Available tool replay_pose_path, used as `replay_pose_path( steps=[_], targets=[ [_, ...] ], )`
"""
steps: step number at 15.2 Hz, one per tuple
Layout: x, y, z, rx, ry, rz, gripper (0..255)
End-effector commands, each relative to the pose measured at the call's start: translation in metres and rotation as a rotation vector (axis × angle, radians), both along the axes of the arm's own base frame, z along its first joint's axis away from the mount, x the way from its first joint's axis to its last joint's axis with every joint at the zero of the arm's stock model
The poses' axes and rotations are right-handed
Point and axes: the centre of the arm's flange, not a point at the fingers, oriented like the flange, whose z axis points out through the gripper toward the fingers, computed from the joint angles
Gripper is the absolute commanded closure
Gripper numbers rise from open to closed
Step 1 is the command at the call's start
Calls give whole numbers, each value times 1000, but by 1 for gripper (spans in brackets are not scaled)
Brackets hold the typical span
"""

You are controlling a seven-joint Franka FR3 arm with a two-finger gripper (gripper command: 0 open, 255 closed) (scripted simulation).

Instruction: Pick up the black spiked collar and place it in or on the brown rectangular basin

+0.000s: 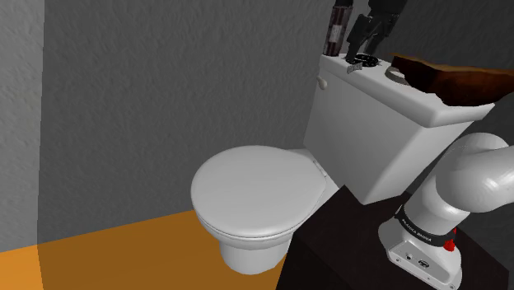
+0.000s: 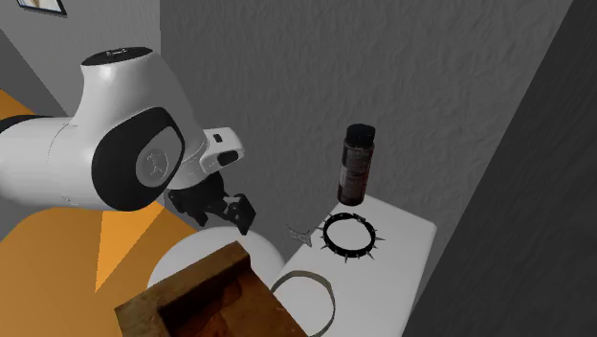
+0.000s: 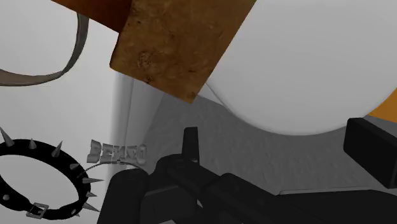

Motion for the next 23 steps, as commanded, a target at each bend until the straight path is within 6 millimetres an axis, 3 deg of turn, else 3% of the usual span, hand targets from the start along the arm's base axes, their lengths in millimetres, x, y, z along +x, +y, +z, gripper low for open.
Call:
replay_pose_path(
  steps=[1,9,17,23],
  targets=[
    [0,0,0,0,0,0,0],
    [77,-82,-12,-19,115,-141,0],
    [140,-174,-31,-37,230,-282,0],
    [140,-182,-58,-38,234,-287,0]
  ],
)
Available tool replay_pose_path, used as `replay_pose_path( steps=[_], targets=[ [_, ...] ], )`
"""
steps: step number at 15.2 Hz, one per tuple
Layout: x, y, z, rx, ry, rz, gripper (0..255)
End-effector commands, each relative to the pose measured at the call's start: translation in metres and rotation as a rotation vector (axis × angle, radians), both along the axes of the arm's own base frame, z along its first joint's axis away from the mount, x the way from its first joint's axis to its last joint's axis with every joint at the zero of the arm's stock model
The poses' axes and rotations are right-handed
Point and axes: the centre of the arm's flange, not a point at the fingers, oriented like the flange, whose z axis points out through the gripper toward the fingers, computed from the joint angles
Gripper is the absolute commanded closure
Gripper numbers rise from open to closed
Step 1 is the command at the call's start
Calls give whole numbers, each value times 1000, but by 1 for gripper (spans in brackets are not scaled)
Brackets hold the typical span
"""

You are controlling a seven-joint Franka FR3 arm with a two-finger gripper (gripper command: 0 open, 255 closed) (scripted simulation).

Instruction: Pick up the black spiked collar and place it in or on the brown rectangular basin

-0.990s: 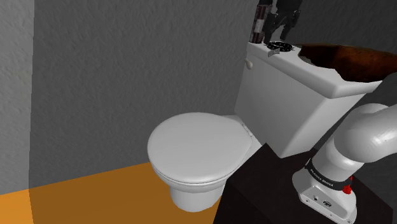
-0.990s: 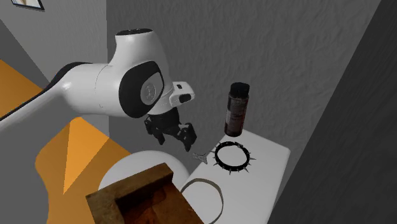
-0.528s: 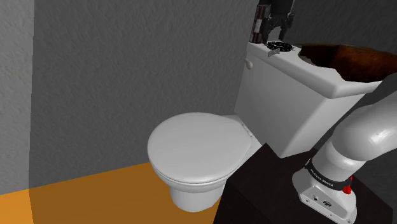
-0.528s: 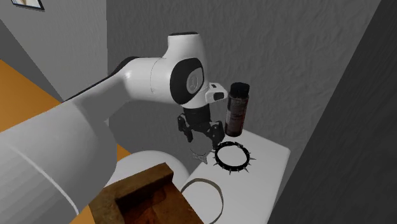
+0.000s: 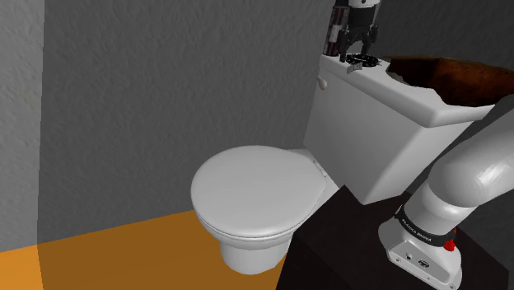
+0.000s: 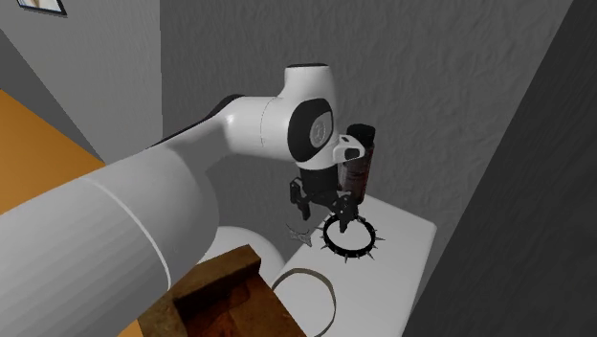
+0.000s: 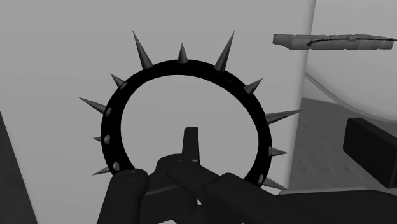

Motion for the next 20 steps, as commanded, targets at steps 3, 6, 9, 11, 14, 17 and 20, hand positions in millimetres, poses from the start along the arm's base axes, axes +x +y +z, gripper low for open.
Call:
replay_pose_path(
  steps=[3,6,9,11,14,17,20],
  targets=[
    [-1,-3,-18,0,0,0,0],
    [-1,-4,-18,0,0,0,0],
    [-1,-4,-18,0,0,0,0],
    [-1,-4,-18,0,0,0,255],
    [0,-3,-19,0,0,0,255],
    [0,-3,-19,0,0,0,255],
    [-1,-4,-18,0,0,0,255]
  ],
)
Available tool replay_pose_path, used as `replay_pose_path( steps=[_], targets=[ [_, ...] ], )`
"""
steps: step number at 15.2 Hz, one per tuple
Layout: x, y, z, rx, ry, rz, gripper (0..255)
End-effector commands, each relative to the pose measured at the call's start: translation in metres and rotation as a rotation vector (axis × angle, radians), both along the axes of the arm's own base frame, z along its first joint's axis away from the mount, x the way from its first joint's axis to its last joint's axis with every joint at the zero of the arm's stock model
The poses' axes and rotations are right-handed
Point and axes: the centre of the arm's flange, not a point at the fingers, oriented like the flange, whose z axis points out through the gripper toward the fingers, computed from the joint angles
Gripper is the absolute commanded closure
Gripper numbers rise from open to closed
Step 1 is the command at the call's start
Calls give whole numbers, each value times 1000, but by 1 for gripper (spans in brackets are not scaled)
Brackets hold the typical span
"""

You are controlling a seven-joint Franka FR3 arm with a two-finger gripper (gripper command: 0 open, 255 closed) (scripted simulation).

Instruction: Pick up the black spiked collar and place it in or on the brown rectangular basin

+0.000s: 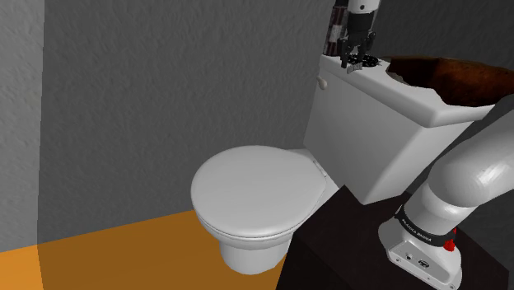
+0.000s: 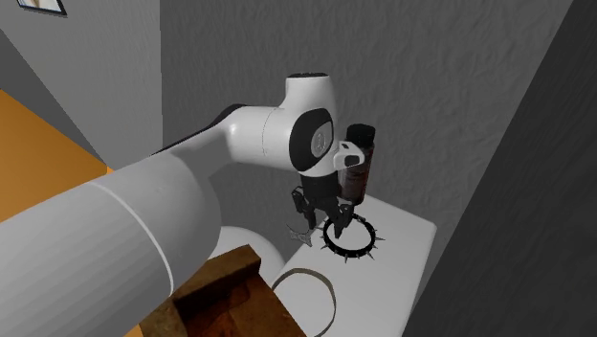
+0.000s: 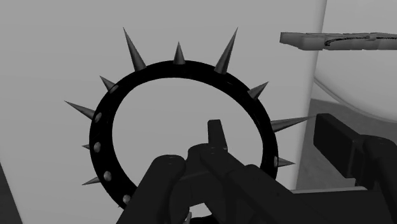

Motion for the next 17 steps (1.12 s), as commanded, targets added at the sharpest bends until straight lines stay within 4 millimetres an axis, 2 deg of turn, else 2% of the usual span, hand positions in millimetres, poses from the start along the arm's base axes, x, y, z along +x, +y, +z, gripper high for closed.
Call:
replay_pose_path(
  steps=[1,17],
  targets=[
    [0,-2,2,1,7,-4,255],
    [0,-2,86,1,7,-4,255]
  ],
)
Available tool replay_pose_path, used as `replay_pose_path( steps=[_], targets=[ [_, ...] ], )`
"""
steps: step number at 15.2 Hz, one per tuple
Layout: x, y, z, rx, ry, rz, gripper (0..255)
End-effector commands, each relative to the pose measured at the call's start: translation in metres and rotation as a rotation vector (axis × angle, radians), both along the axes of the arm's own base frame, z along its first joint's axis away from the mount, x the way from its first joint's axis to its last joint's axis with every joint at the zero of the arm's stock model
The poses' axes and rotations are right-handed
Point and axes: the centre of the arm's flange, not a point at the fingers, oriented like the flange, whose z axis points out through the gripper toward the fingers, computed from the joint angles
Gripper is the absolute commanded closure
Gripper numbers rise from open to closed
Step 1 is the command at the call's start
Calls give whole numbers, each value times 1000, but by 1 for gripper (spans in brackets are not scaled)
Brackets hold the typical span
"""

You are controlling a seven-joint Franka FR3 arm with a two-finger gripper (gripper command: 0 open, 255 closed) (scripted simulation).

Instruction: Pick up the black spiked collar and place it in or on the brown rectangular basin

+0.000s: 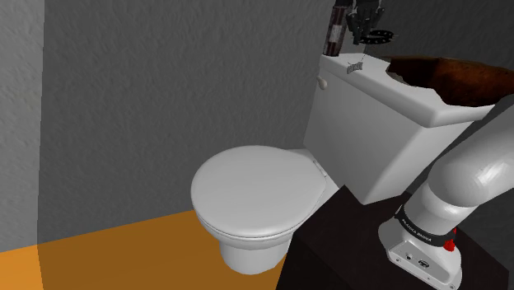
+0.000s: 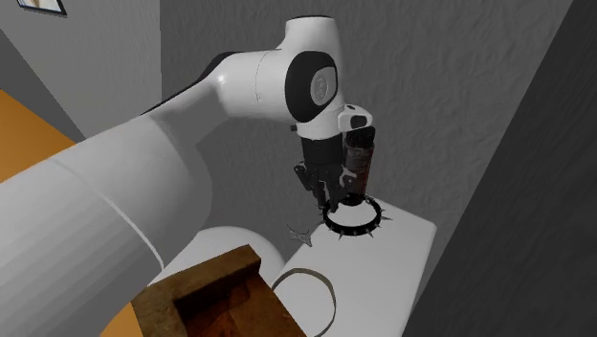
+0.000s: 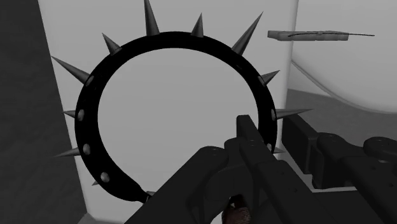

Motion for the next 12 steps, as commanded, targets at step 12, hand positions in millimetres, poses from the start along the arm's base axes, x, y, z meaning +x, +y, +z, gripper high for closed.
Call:
replay_pose_path(
  steps=[12],
  targets=[
    [0,0,69,0,0,0,255]
  ],
)
